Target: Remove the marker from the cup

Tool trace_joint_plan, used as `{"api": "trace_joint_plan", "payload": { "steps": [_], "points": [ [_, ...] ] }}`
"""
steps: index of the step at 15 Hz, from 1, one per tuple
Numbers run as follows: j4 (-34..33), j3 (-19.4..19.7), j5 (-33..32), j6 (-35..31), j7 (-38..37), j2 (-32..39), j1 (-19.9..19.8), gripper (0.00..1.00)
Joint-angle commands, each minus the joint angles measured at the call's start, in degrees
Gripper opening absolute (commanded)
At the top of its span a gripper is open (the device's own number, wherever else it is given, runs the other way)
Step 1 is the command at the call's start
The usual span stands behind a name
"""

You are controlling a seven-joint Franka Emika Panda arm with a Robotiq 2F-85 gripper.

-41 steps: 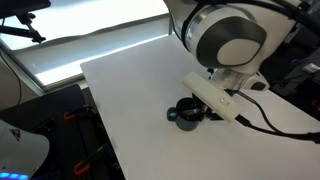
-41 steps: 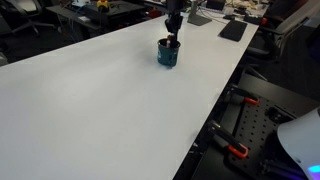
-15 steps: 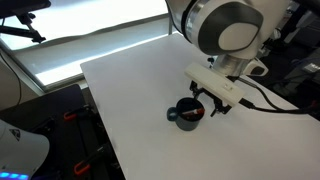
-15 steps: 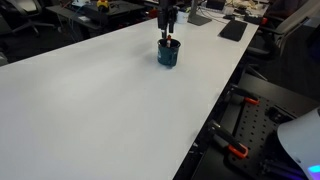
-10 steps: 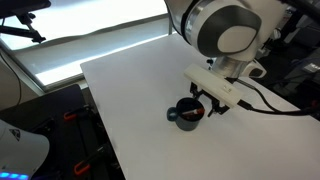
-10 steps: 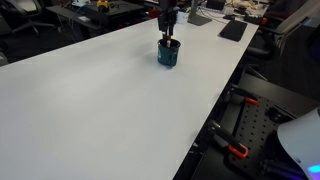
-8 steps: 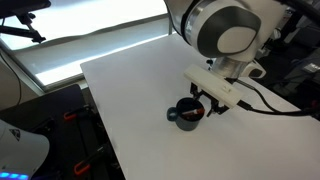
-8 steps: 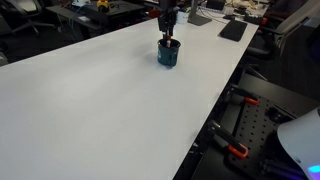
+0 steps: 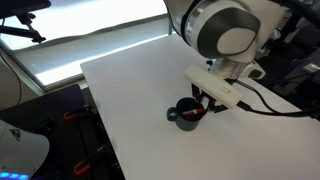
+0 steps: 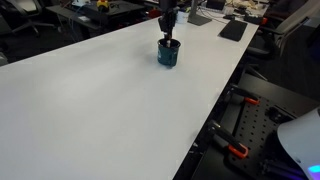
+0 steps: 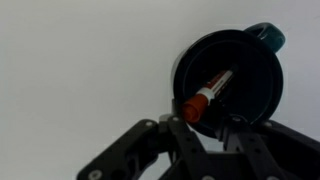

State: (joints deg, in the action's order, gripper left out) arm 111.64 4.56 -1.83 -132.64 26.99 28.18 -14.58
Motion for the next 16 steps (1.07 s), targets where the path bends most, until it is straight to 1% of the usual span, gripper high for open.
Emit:
{"api": "trace_joint_plan", "payload": {
  "steps": [1,2,5,8,10,14,16],
  "points": [
    [0.04,-0.52,-0.46,0.12,0.79,-0.44,-0.49,0.11],
    [-0.06,-0.51,-0.45,0.12,0.77,-0.60,-0.47,0.12],
    [-0.04,-0.56,-0.39,0.10,0.80,-0.66,-0.48,0.03],
    [-0.17,-1.18,0.52,0.69,1.95,-0.71,-0.98,0.03],
    [-0.46,-0.49,-0.26,1.19,-0.02,-0.46,-0.38,0.03],
    [-0.65,-0.61,0.31,1.94,-0.11,-0.54,-0.61,0.03],
    [-0.47,-0.84,1.61,2.43,0.15,-1.96,-1.23,0.03]
  ]
}}
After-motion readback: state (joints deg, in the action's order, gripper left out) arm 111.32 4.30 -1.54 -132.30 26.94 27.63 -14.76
